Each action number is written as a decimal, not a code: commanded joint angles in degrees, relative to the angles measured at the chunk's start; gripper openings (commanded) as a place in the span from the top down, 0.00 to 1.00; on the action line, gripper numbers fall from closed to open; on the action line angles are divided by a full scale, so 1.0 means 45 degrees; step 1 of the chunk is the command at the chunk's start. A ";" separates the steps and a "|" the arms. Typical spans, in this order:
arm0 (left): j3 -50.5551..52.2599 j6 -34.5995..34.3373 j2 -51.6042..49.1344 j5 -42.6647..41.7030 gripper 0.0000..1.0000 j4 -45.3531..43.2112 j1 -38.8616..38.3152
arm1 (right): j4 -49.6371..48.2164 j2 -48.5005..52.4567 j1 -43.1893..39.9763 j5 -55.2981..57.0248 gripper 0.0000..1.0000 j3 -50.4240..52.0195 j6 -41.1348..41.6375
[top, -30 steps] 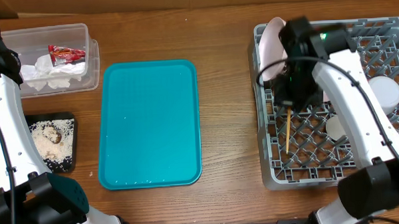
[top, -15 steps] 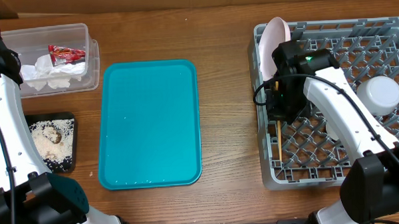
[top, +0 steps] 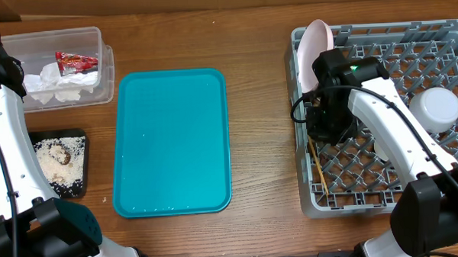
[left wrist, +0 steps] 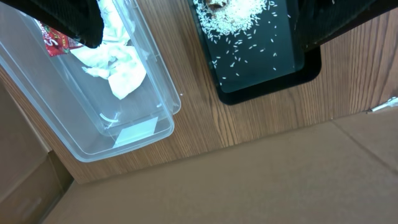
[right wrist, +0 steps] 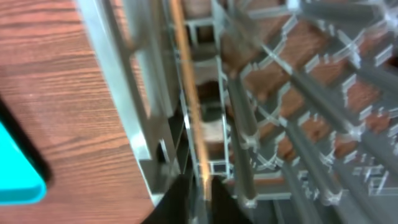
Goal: Sort waste into correct bins and load items into the dishwasher
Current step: 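Carry the chopstick to the dish rack and insert it upright, then release the chopstick and withdraw the right gripper toward the rack's front edge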
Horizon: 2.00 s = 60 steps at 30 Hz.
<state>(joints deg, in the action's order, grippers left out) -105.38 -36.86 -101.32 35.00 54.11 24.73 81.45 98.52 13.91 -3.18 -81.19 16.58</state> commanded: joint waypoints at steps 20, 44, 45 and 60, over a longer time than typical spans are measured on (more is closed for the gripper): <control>0.0000 0.0204 -0.0058 0.0214 0.00 -0.0024 -0.0170 | 0.2249 -0.7975 -0.0015 0.3750 0.60 -0.0699 0.5163; 0.0000 0.0204 -0.0058 0.0214 0.00 -0.0024 -0.0170 | 0.2234 -1.2813 -0.0015 0.6295 0.00 -0.0699 0.7388; 0.0005 0.0204 -0.0058 0.0214 0.00 -0.0024 -0.0170 | 0.2244 -1.2808 -0.0015 0.6256 0.00 -0.0699 0.7383; 0.0000 0.0204 -0.0058 0.0214 0.00 -0.0024 -0.0170 | 0.1389 -1.2774 -0.0015 0.6028 0.00 -0.0699 0.7363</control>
<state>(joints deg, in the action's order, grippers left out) -105.38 -36.86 -101.32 35.00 54.11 24.73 87.11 40.88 13.89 23.81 -83.37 49.47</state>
